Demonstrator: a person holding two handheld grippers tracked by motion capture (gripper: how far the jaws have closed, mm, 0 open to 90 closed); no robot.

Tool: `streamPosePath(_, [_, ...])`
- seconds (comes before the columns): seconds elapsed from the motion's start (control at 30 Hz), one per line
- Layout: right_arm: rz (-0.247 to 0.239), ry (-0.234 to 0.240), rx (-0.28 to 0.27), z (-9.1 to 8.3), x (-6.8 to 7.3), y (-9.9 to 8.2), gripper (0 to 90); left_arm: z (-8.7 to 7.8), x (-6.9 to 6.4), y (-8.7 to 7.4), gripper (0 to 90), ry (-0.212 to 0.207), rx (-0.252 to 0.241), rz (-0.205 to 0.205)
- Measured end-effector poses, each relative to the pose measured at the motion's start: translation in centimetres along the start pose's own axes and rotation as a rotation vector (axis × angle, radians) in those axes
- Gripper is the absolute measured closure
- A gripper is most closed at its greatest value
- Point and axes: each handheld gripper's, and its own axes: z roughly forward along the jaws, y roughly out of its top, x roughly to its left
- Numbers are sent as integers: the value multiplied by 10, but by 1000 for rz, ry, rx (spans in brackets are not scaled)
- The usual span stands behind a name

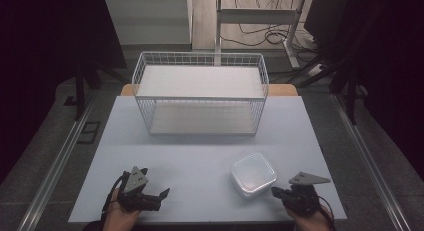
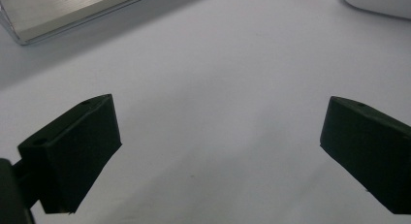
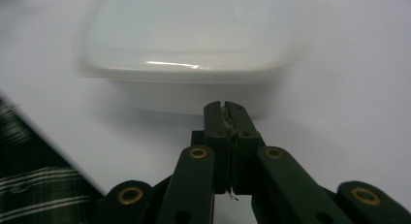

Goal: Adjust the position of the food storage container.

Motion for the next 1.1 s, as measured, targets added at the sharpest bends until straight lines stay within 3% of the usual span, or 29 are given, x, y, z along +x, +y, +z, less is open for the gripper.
streamPosePath(0.03, [0, 0, 0, 0, 0, 0, 877, 0, 0, 0, 4, 0, 0, 0])
streamPosePath(0.17, [24, -45, -31, -1, -25, 7, 875, 3, -2, 0, 4, -22, 11, 0])
streamPosePath(0.4, [4, -20, 3, 24, -34, 26, 878, 8, -7, 0, 4, -28, 47, 27])
streamPosePath(0.7, [1, 65, 22, 35, -14, 33, 888, 8, -6, 0, 8, -22, 52, 20])
streamPosePath(1.1, [-50, 158, 60, 54, 27, 46, 887, 8, -4, 1, 11, -27, 49, 11])
